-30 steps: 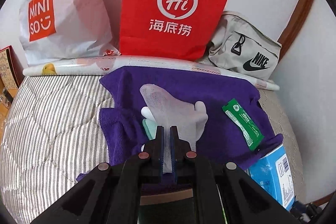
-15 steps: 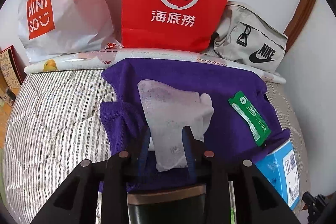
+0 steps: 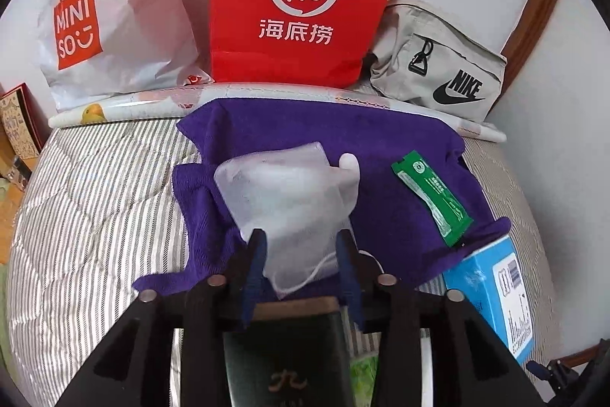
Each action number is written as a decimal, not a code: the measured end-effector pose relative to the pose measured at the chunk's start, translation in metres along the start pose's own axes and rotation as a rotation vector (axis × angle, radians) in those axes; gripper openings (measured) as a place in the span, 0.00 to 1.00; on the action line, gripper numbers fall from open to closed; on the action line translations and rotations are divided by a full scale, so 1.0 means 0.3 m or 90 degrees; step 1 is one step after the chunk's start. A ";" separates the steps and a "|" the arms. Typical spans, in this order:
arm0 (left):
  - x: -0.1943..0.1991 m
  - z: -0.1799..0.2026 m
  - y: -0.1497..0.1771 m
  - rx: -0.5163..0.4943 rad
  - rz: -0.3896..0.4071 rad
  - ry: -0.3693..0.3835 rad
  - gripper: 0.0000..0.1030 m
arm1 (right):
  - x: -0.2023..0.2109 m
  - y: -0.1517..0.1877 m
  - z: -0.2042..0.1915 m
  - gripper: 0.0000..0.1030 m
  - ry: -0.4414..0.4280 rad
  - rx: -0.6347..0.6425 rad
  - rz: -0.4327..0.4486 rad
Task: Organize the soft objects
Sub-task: 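Lower the mesh bag onto the purple towel and open the left gripper while the right gripper lifts the strap, then carry the watch strap over the purple towel with the right gripper, then lower the strap onto the towel and open the right gripper while the left gripper grasps the yellow Adidas pouch, then grasp the white sponge block with the right gripper while the left gripper lifts the pouch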
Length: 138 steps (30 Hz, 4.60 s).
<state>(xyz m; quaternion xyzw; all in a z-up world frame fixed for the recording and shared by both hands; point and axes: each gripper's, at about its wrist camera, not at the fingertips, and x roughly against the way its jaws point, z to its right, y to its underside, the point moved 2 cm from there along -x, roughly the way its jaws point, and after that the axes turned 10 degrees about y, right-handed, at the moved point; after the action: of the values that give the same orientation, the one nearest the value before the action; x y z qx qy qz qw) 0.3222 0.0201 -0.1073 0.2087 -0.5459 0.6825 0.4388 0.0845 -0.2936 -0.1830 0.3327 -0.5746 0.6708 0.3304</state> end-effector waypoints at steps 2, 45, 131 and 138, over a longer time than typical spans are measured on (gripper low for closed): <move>0.020 0.010 0.008 -0.004 0.004 -0.002 0.38 | -0.027 0.015 -0.006 0.39 0.011 0.015 -0.005; 0.265 0.021 0.195 0.015 0.037 0.013 0.50 | 0.149 -0.272 -0.014 0.19 -0.051 0.016 0.132; 0.242 0.050 0.625 -0.026 -0.001 0.117 0.10 | -0.077 -0.508 -0.350 0.51 -0.156 0.201 0.067; 0.332 0.016 0.634 -0.015 0.026 0.098 0.10 | -0.062 -0.428 -0.443 0.55 -0.212 0.240 0.064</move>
<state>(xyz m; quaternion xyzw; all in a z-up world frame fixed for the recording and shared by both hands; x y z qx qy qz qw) 0.1114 0.0490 -0.1366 0.1394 -0.5230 0.6988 0.4677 0.1920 -0.1475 -0.1435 0.4654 -0.5015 0.7177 0.1295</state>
